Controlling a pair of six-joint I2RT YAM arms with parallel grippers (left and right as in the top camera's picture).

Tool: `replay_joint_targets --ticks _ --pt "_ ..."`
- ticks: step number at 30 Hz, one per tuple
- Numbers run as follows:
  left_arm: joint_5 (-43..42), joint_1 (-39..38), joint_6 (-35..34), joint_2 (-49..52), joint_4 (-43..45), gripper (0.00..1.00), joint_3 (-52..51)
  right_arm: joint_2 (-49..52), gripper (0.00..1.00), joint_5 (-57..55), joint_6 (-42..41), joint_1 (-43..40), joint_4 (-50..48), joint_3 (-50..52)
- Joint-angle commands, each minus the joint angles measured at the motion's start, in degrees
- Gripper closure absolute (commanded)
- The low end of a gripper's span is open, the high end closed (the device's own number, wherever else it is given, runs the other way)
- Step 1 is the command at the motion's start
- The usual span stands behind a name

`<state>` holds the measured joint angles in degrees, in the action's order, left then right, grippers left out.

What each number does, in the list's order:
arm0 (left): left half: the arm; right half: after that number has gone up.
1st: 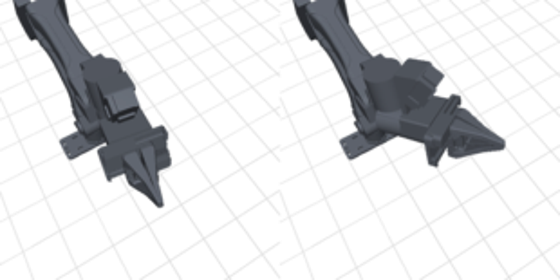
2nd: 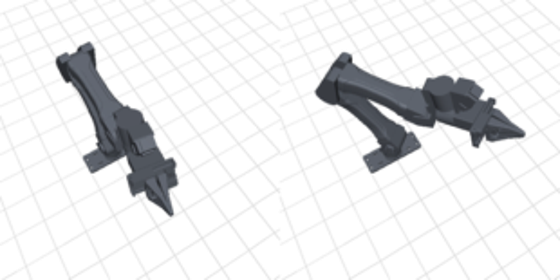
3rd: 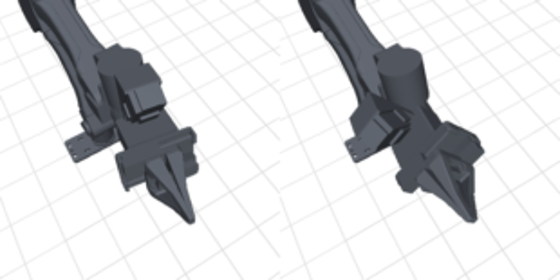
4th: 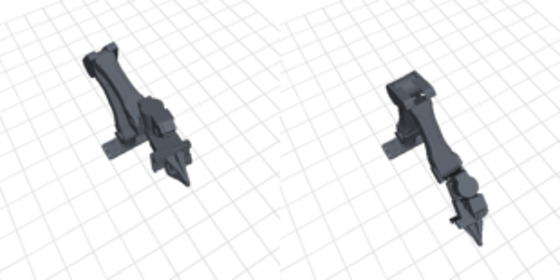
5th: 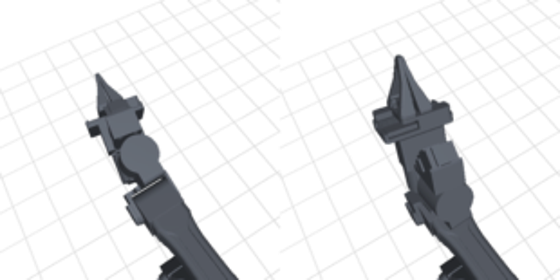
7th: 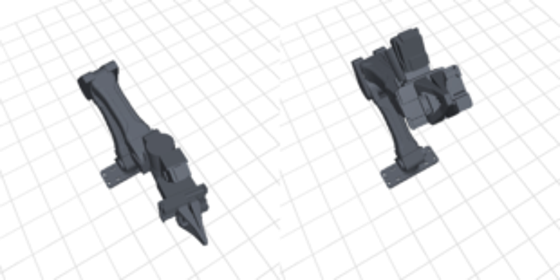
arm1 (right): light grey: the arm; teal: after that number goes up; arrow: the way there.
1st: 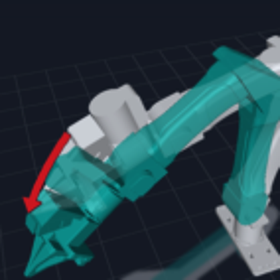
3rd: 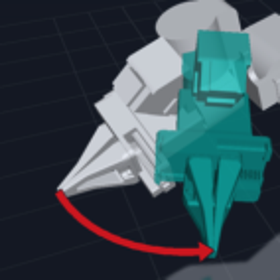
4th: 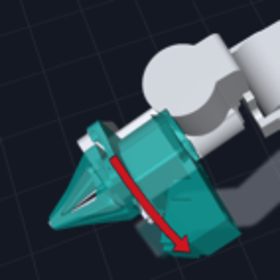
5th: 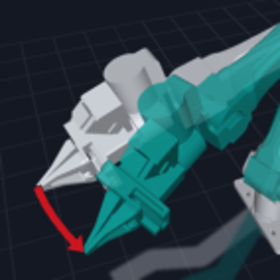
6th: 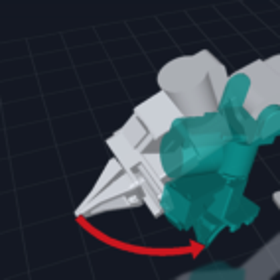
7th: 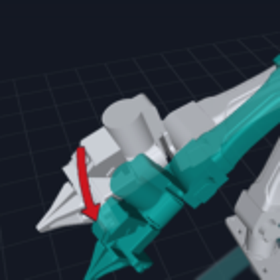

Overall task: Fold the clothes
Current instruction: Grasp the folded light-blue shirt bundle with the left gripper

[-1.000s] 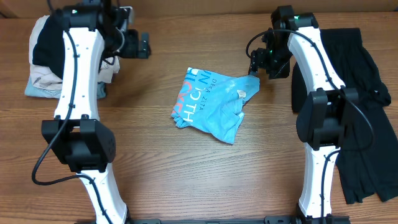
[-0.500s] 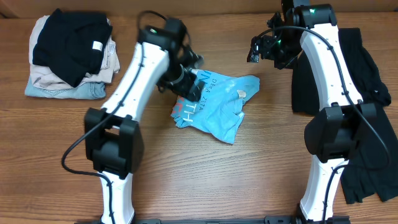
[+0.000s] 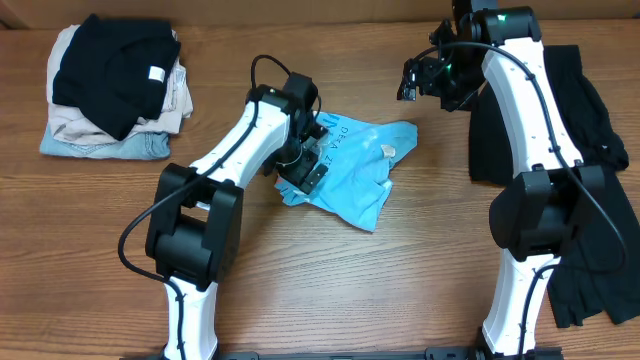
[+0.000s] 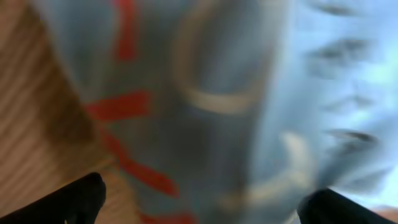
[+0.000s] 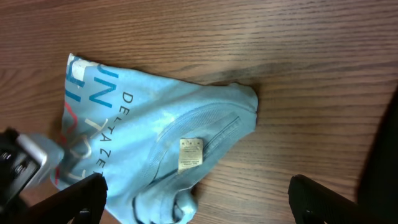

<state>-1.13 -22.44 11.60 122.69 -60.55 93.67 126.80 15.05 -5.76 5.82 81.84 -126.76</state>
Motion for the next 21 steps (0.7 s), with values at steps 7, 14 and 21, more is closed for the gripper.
replay_joint_targets --ticks 7,14,21 --pt "20.4 0.7 -10.7 -0.2 8.4 0.0 -7.3 -1.1 0.02 0.5 0.2 -0.1 -0.5 -1.2" --pt "25.7 6.3 -10.4 -0.2 13.0 0.0 -7.2 -1.1 0.0 0.5 0.2 -0.1 -0.5 -1.2" --pt "17.6 7.5 -1.8 -0.8 7.3 0.0 3.2 -1.1 0.0 0.5 0.2 -0.1 -0.9 -1.2"
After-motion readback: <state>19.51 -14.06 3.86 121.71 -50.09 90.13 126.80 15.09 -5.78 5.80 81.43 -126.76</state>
